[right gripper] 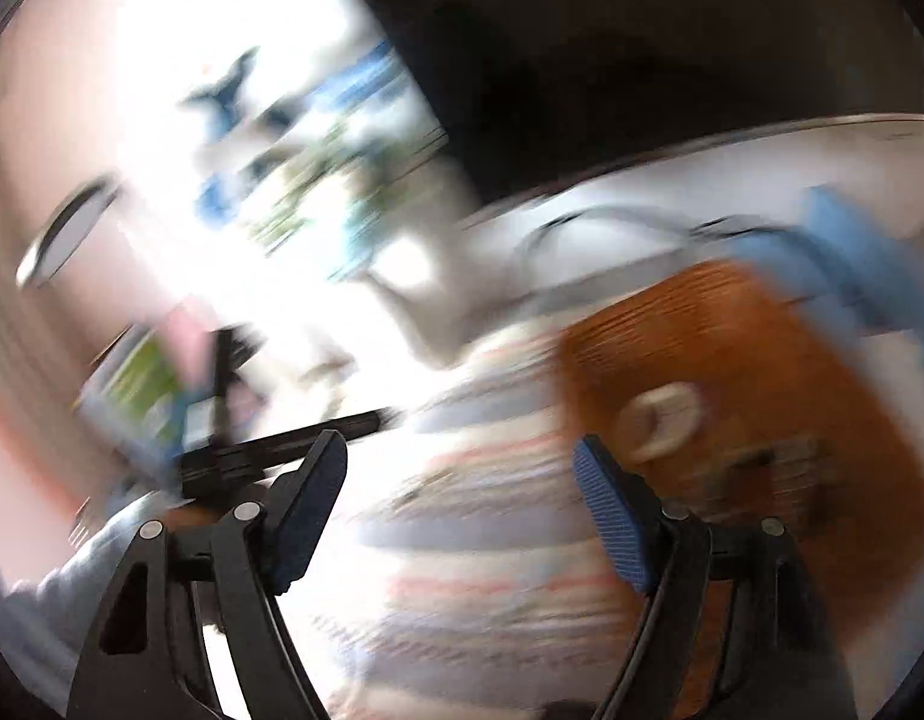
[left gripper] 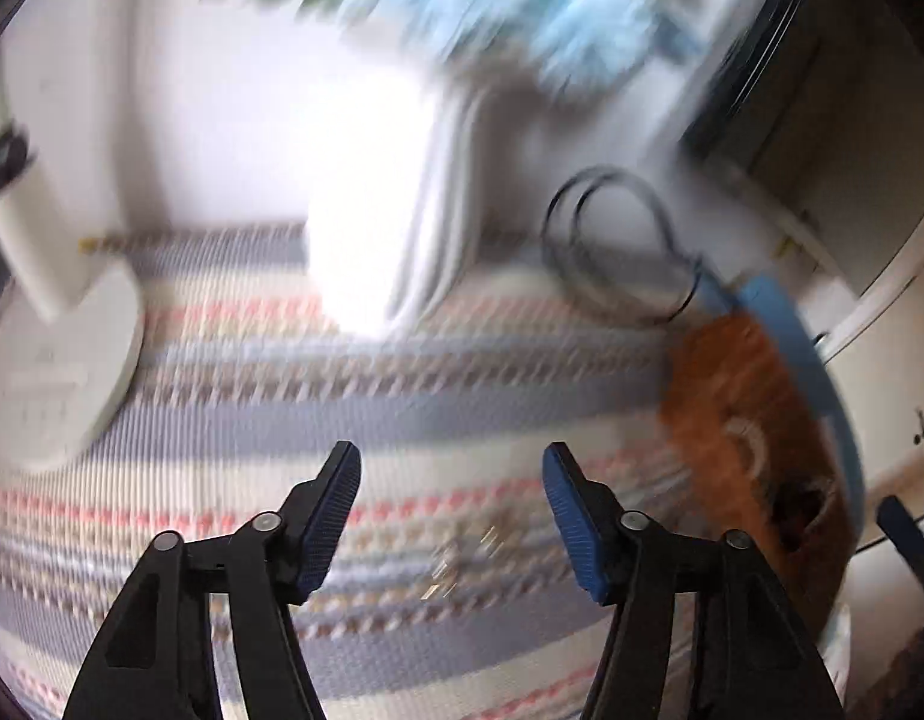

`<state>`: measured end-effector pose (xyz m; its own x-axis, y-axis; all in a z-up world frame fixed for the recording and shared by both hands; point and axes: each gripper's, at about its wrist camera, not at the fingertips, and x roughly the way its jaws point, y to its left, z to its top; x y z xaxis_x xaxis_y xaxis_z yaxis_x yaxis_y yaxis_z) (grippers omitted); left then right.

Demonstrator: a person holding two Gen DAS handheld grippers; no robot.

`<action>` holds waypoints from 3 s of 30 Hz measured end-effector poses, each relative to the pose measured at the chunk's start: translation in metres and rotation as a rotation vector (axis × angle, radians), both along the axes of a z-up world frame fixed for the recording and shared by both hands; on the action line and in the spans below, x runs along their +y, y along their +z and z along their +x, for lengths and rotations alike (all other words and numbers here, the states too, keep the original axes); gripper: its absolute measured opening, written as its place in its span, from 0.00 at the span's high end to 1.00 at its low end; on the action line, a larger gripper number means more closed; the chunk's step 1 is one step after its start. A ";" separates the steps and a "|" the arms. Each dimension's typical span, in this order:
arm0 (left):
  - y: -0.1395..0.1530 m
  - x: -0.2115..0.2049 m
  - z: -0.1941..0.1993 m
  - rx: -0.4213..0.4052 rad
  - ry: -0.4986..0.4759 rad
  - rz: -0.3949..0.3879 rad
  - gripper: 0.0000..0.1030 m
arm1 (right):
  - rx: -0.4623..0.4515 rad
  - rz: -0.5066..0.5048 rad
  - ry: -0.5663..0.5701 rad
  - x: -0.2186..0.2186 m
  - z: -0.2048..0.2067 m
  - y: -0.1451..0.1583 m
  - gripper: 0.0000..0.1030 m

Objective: Organize jewelry
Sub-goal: 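Grasp a small gold earring with the left tool while the right grasps a blue hair clip, then carry the earring and blue hair clip over the wicker basket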

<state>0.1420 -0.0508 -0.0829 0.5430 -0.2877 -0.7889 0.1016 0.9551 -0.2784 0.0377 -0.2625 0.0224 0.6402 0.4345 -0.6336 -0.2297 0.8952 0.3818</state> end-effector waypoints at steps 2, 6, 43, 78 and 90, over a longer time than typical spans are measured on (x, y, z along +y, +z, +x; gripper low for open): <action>-0.016 -0.003 -0.008 0.033 -0.025 0.025 0.42 | 0.074 0.002 0.066 0.029 0.002 -0.019 0.27; -0.034 -0.018 -0.020 0.049 -0.080 0.063 0.47 | 0.282 -0.167 -0.012 0.053 0.015 -0.063 0.42; 0.003 0.009 -0.024 -0.119 0.048 0.108 0.98 | 0.259 -0.175 -0.149 0.031 0.023 -0.075 0.86; 0.027 -0.032 -0.020 -0.170 -0.109 0.023 0.90 | 0.149 -0.120 -0.234 -0.002 0.014 -0.040 0.86; 0.043 -0.048 -0.020 -0.185 -0.145 -0.034 0.90 | 0.421 -0.315 -0.094 0.036 0.024 -0.115 0.74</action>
<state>0.1222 -0.0985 -0.0399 0.6284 -0.3975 -0.6687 0.2889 0.9174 -0.2738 0.0617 -0.2268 -0.0923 0.3292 0.1346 -0.9346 -0.0280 0.9908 0.1328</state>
